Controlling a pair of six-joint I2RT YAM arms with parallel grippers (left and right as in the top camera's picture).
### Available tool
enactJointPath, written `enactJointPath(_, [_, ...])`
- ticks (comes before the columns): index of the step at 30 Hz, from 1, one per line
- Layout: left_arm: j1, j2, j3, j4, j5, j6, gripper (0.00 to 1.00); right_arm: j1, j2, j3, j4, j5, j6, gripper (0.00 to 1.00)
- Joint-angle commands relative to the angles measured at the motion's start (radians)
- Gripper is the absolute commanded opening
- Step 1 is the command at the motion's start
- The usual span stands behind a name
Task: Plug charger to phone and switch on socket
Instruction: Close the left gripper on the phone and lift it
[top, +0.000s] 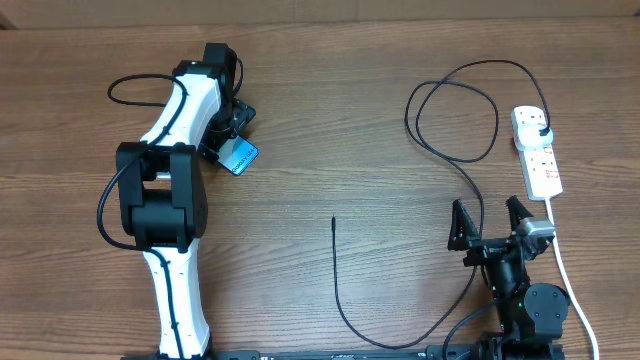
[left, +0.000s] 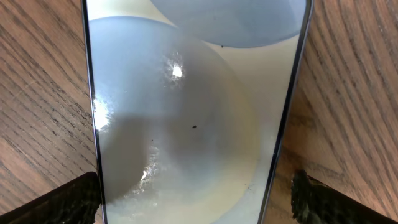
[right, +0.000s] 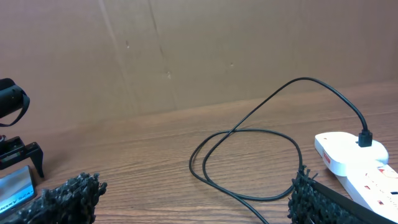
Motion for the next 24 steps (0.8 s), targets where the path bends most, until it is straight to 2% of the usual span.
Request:
enactJointPath(1, [-0.001,0.028,-0.009,-0.007,0.005,0.013,1.0,0.002,-0.01,-0.011,0.005,0.006,0.003,1.0])
enactJointPath(13, [-0.001,0.028,-0.009,-0.008,0.005,0.013,1.0,0.002,-0.01,-0.011,0.005,0.006,0.003,1.0])
enactJointPath(24, [-0.001,0.028,-0.009,-0.008,0.005,0.013,0.92,0.002,-0.01,-0.011,0.005,0.006,0.003,1.0])
